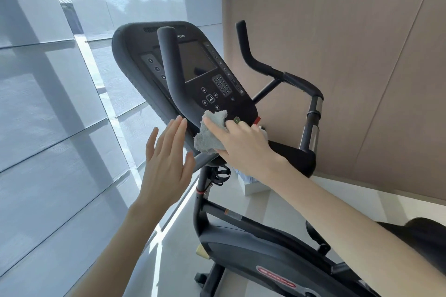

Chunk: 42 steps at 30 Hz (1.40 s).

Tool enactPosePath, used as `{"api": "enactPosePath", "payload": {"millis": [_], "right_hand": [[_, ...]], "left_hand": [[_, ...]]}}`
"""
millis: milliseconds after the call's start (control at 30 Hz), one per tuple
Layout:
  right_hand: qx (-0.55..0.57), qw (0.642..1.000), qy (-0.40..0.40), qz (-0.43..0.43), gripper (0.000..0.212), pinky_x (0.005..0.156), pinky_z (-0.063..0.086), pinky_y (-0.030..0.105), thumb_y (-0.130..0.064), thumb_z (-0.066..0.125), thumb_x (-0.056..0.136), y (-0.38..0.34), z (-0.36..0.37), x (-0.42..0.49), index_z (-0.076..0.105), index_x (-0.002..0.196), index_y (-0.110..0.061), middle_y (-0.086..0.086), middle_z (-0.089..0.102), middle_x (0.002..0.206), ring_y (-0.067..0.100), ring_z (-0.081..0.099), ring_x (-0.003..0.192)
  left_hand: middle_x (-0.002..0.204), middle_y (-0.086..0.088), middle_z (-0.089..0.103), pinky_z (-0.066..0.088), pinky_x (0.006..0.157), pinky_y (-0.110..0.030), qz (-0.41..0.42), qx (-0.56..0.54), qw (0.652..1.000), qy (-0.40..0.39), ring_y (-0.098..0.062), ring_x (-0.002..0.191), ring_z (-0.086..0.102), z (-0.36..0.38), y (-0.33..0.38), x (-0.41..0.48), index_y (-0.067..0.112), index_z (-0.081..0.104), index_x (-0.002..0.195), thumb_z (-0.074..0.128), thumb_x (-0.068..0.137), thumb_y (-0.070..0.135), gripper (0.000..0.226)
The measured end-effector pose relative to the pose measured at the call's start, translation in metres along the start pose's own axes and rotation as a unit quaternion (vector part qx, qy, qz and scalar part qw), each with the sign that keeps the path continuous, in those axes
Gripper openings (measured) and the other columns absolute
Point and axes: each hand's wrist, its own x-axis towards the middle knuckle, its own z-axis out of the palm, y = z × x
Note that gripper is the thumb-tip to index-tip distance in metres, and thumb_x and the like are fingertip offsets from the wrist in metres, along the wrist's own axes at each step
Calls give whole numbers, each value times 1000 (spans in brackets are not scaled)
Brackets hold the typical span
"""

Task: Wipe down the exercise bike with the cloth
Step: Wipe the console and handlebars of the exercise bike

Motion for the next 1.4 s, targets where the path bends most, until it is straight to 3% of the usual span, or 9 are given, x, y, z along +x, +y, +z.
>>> {"api": "enactPosePath", "payload": {"millis": [200,333,500,667,767,933,1133,1267,1400], "right_hand": [[-24,999,26,9,57,79,45,40,-27,29,92,4,-1,-32,24,147,-14,14,52,122,29,54,102],[-1,997,81,4,48,86,50,39,-15,43,88,12,-3,-63,48,135,-8,16,62,116,31,60,106],[67,994,83,-27,58,100,40,45,-7,68,79,32,-1,-99,49,134,-6,19,57,126,32,55,117],[128,988,80,12,63,105,26,53,12,68,71,58,2,-137,51,130,0,24,57,123,38,54,117],[256,961,31,100,53,112,25,36,6,57,86,74,-5,-149,46,136,-9,13,51,135,25,42,130],[456,862,108,193,33,86,38,3,-27,49,95,86,-36,-98,50,128,-31,-22,59,114,-10,53,103],[407,906,-83,77,37,81,34,8,-30,49,97,53,-20,-30,49,133,-23,-6,59,124,-2,48,104],[404,905,-89,97,34,90,42,22,-30,49,97,72,-8,-52,54,129,-21,-2,62,122,9,55,109],[380,913,-54,136,33,81,33,8,-23,52,95,102,-2,-100,55,128,-17,-2,58,120,2,50,103]], "left_hand": [[149,-10,37,18,116,-49,52,-11,998,-46,-23,140,30,13,19,3,4,37,142,35,95,24,51],[150,-9,36,15,117,-46,63,-23,996,-55,-22,141,28,18,23,6,6,36,144,31,96,24,52],[150,-9,36,10,118,-44,98,-34,992,-69,-21,141,28,23,34,6,5,37,144,28,95,24,53],[152,-10,33,8,119,-44,103,-38,991,-72,-20,143,25,26,39,3,4,33,145,24,95,24,54],[152,-10,32,6,119,-41,100,-45,991,-71,-19,143,22,27,39,3,4,32,145,24,95,23,55],[152,-10,32,4,119,-38,95,-48,992,-68,-17,143,23,27,40,3,5,33,145,25,94,23,55],[151,-13,32,9,118,-47,64,-27,997,-44,-23,142,25,26,37,-1,0,32,144,27,93,22,56],[151,-18,31,12,117,-50,27,-16,999,-39,-26,143,23,26,31,-3,-3,29,144,27,93,22,56],[152,-13,31,11,117,-50,63,-15,997,-50,-24,142,26,30,32,3,2,31,145,29,92,20,56]]}}
